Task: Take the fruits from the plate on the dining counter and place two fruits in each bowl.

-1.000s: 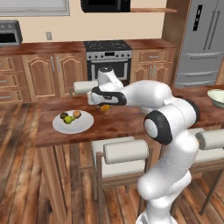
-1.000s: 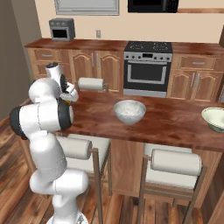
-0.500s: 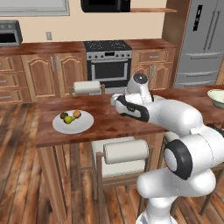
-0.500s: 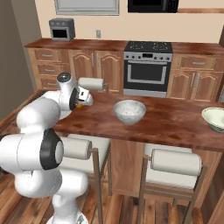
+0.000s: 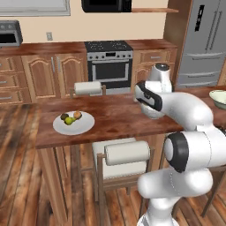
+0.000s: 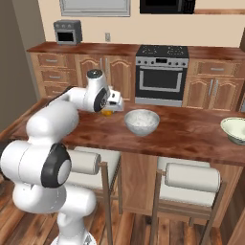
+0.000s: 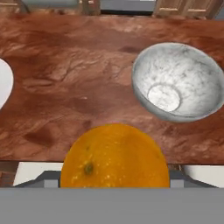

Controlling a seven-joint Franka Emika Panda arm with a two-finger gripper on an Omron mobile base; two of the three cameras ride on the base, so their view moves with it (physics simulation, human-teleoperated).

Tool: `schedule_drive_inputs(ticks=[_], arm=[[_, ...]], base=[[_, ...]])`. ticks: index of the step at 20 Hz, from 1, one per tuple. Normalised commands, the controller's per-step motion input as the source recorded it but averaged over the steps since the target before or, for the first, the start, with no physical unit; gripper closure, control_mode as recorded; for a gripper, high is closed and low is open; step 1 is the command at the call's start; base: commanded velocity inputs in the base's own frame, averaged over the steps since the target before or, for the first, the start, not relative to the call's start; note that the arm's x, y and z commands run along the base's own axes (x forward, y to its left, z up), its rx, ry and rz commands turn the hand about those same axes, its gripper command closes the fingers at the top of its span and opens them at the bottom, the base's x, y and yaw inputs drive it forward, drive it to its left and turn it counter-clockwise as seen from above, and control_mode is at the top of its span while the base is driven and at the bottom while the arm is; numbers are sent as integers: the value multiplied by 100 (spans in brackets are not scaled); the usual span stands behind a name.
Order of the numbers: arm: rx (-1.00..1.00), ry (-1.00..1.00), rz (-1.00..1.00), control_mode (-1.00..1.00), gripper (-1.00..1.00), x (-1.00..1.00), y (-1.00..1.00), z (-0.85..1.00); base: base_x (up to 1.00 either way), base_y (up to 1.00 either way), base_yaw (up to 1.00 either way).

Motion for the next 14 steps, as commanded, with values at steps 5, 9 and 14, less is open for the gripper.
schedule_drive_inputs(ticks=[5,9,14], arm=[[-11,16,0,-100,100,0,-85,-1],[1,13,0,-100,100,0,-44,-42],[7,0,1,-100,100,20,-1,-30]], base=[[0,0,0],[0,0,0],[0,0,0]])
